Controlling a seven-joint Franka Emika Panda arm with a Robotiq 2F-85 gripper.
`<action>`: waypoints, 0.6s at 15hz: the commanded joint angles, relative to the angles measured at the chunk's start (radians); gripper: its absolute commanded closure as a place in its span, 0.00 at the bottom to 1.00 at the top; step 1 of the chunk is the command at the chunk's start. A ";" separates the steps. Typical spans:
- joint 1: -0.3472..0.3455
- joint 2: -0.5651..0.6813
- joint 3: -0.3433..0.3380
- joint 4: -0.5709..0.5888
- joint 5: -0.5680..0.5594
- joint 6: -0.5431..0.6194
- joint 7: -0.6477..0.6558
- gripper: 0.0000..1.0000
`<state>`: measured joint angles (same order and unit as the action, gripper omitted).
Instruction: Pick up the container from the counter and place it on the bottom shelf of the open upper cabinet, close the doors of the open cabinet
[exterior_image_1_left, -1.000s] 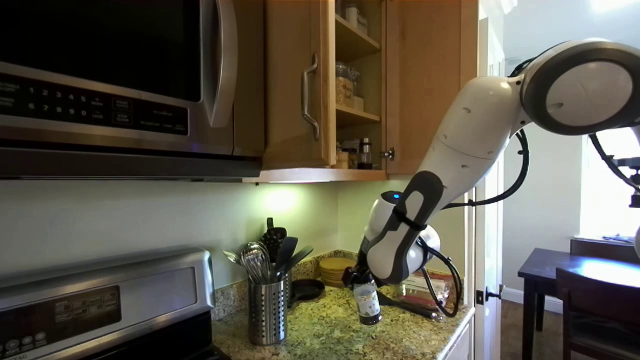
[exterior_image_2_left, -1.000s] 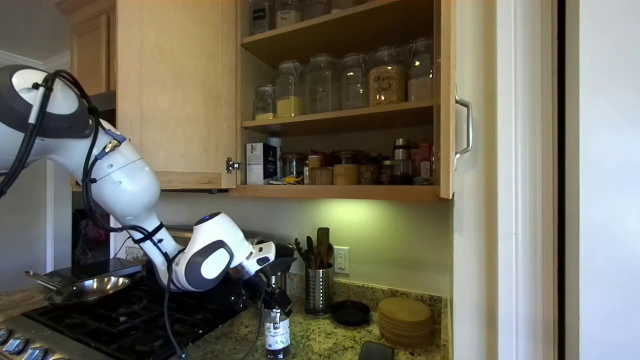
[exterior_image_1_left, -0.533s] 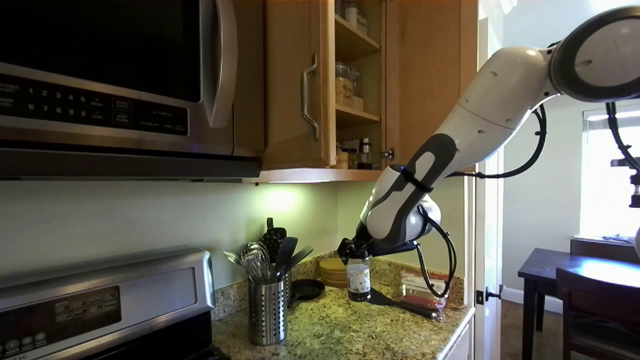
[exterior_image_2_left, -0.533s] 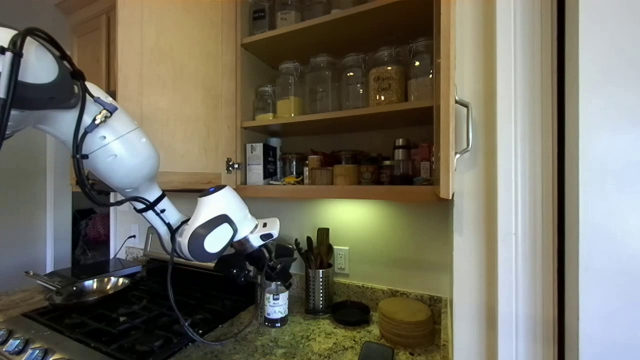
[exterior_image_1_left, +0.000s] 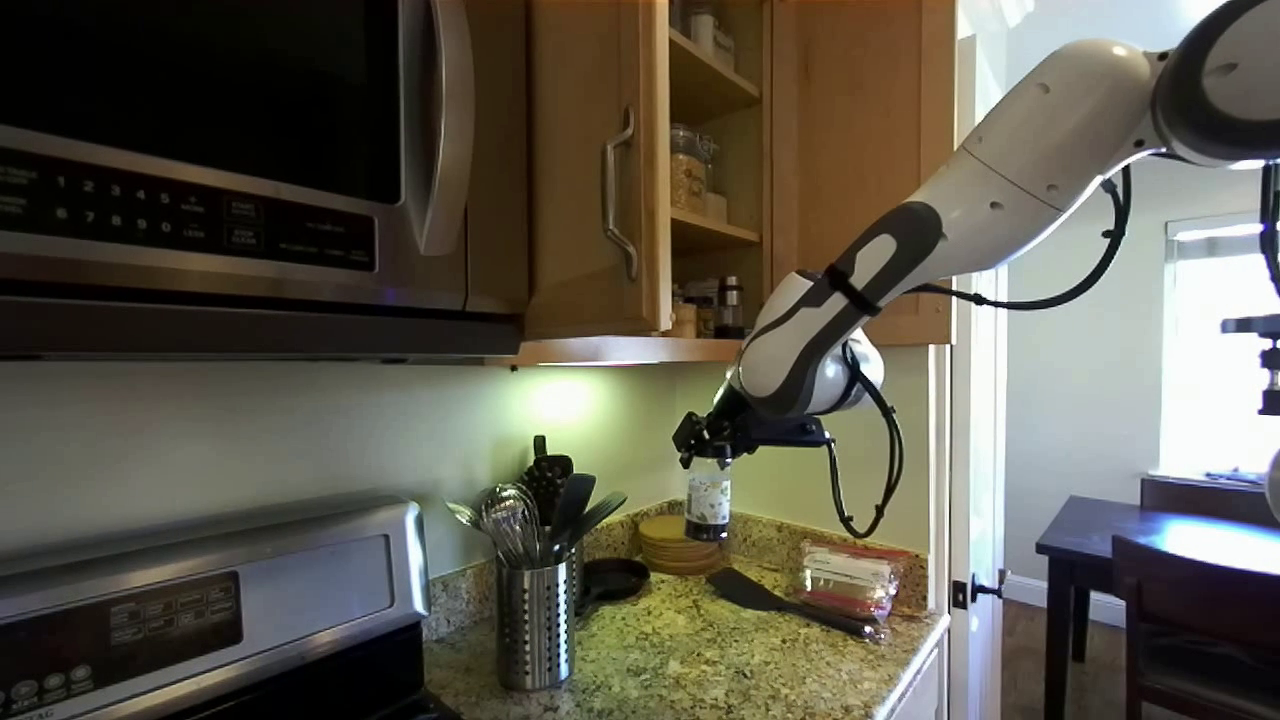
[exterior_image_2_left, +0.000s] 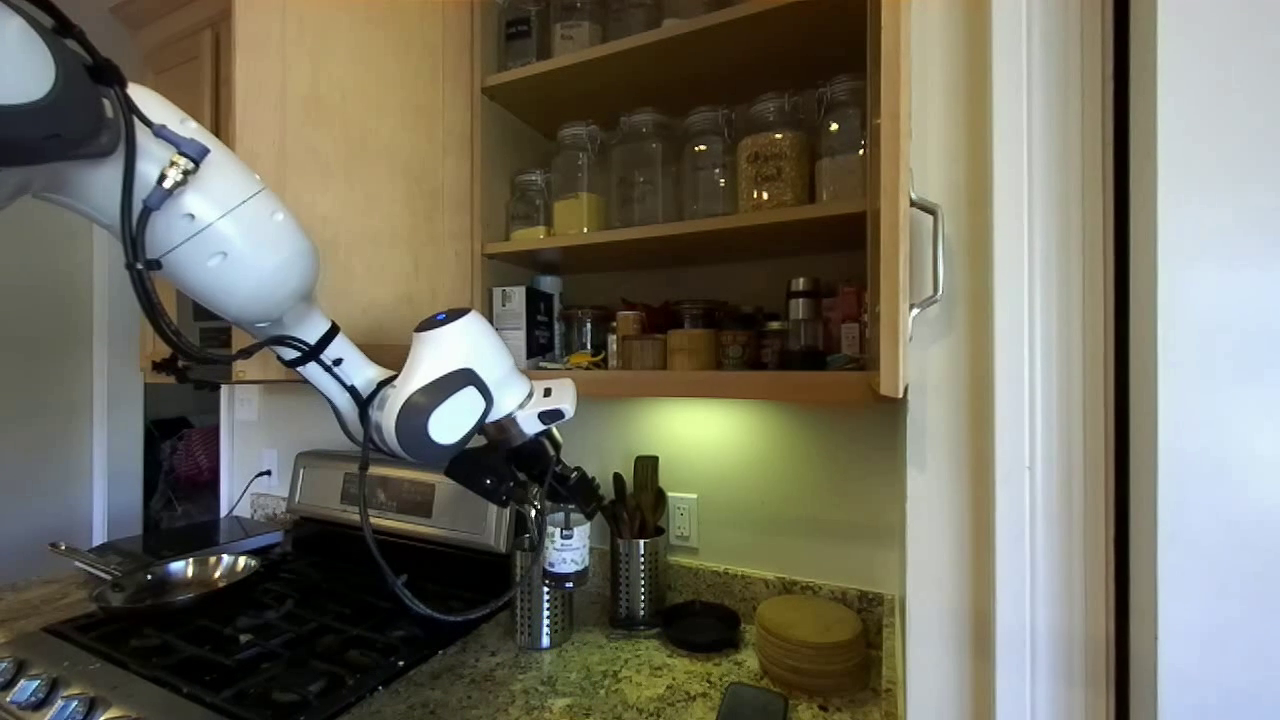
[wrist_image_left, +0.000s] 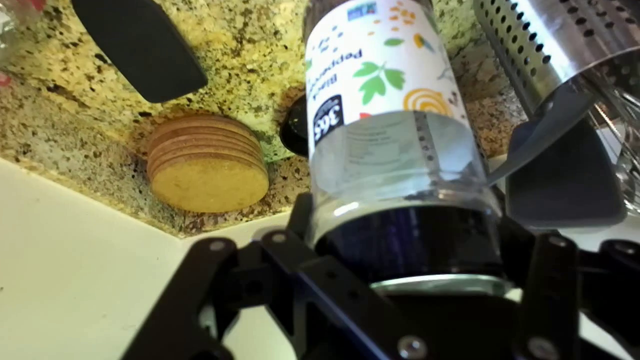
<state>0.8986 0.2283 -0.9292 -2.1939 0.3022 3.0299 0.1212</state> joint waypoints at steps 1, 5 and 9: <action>0.068 -0.072 -0.082 0.039 -0.066 -0.070 0.022 0.51; 0.135 -0.073 -0.169 0.137 -0.148 -0.142 0.068 0.51; 0.236 -0.067 -0.277 0.246 -0.268 -0.247 0.160 0.51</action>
<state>1.0501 0.1914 -1.1245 -2.0103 0.1181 2.8740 0.2110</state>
